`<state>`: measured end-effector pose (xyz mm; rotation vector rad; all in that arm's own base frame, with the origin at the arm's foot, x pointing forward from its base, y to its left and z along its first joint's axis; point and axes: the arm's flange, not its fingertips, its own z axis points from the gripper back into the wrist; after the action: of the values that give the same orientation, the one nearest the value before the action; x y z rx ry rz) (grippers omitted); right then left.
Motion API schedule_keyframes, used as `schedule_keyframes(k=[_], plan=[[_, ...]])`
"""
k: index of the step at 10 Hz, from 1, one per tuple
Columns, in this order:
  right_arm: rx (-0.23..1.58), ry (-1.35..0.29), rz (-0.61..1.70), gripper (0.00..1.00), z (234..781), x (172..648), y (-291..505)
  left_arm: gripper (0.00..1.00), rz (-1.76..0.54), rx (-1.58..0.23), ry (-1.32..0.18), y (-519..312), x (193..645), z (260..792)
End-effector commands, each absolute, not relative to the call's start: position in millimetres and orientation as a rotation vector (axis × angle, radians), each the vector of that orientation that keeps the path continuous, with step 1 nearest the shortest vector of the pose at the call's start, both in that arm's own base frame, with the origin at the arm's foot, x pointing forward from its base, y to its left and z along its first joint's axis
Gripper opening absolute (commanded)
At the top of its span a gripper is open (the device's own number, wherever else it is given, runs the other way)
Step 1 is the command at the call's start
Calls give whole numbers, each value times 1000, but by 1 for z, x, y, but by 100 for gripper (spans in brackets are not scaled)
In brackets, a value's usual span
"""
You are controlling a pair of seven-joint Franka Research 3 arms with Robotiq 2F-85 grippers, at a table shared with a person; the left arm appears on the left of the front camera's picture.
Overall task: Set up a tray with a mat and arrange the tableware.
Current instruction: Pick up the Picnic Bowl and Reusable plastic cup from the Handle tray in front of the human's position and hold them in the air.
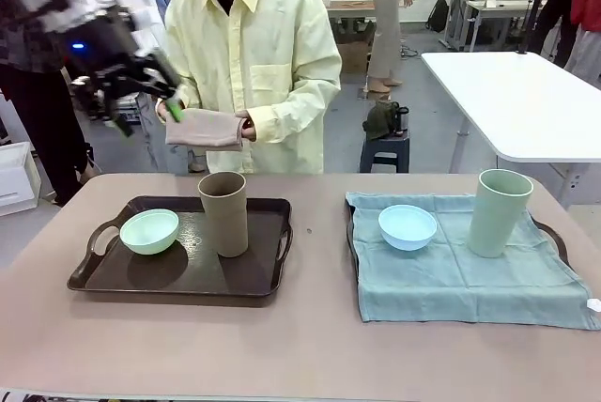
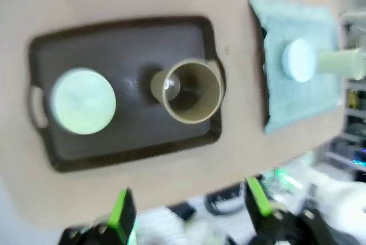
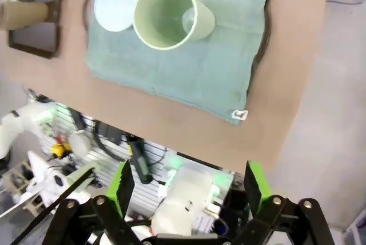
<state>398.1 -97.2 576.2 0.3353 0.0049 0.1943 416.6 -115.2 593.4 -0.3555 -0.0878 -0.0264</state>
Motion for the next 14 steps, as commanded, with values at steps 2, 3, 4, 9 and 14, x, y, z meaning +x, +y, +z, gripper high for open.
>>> schedule_keyframes(k=[2,3,4,9,14], plan=[[756,-28,260,100,570,389,-151,100,53,-551,-193,-50,385,588],[877,-56,280,100,568,388,-167,100,71,-616,-236,-29,378,586],[988,-53,291,100,564,383,-175,100,110,-672,-244,-5,360,582],[1038,-52,298,100,549,375,-184,100,180,-723,-216,22,353,574],[1037,-21,162,100,539,385,-177,100,107,-756,-139,14,367,566]])
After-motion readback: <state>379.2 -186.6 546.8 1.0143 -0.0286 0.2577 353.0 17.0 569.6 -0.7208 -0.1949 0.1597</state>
